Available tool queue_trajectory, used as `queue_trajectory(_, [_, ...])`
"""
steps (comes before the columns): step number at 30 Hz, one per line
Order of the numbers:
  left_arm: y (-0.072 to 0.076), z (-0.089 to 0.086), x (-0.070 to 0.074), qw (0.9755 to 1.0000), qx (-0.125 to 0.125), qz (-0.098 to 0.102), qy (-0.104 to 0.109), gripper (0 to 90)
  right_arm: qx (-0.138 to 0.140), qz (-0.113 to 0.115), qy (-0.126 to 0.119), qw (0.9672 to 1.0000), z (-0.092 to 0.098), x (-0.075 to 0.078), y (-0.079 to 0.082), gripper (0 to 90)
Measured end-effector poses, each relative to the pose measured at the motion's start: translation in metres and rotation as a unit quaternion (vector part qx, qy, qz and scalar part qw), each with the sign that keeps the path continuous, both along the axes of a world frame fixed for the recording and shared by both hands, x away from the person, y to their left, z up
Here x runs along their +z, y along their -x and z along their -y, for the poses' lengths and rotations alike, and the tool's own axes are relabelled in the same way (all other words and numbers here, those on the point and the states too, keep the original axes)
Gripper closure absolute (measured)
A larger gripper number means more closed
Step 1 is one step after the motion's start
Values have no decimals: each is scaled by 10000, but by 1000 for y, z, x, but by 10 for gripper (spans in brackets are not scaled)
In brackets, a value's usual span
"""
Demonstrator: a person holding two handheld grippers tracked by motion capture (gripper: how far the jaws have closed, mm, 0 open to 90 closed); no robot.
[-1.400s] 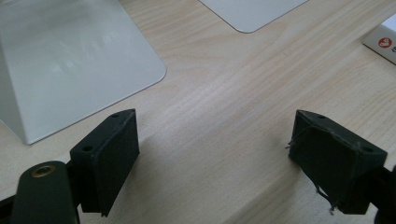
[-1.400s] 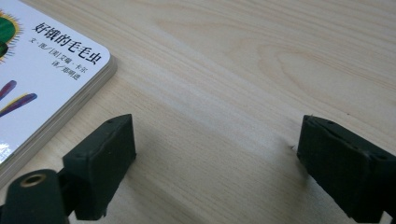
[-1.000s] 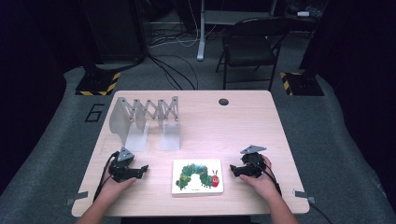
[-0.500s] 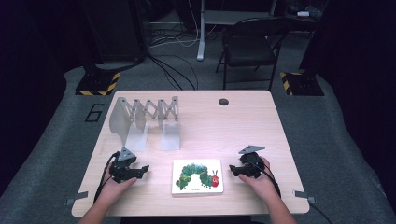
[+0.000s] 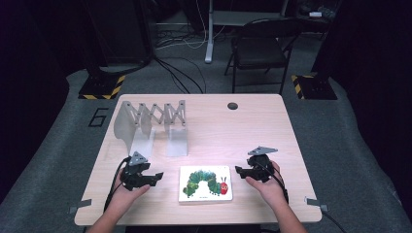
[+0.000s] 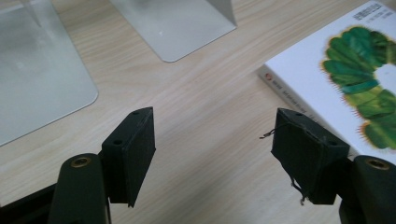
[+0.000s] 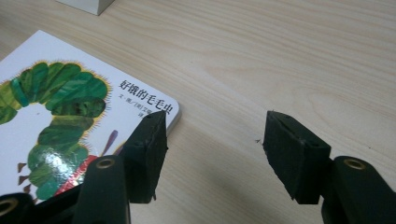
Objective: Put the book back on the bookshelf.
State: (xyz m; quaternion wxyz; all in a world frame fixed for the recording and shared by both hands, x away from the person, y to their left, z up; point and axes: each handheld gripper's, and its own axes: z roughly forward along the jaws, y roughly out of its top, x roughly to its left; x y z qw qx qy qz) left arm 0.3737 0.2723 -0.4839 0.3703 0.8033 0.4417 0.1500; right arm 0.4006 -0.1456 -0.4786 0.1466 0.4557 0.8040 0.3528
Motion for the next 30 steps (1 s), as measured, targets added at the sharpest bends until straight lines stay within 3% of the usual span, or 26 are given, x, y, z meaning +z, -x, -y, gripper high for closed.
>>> queue_trajectory(4, [9,9,9,9990,-7,-111,434,304,113,-75,28,9999,-6,8,3,405])
queue_trajectory(7, [13,14,12,9989,-55,-100,452,303,215,-85,24,9997,-13,15,3,401])
queue_trajectory(9, [19,22,16,9995,-187,-6,271,295,230,-95,22,9997,-18,18,2,396])
queue_trajectory(13, [30,31,12,9993,-324,167,123,278,243,-112,-44,9996,-26,21,-3,388])
queue_trajectory(17, [37,39,1,9981,-603,116,-22,275,262,17,-162,9995,-33,14,-1,374])
queue_trajectory(18, [38,41,-3,9976,-678,128,-65,274,310,79,-91,9994,-33,11,1,373])
queue_trajectory(21, [40,48,-11,9960,-860,53,-216,268,455,-22,47,9990,-37,5,2,365])
queue_trajectory(23, [40,50,-15,9952,-934,19,-278,262,454,-88,-58,9989,-39,2,1,361])
queue_trajectory(24, [40,52,-17,9950,-962,5,-286,257,520,-49,-63,9986,-39,0,-1,356])
queue_trajectory(30, [42,57,-21,9941,-1056,-20,-244,225,602,-295,-7,9977,-43,-15,-3,339])
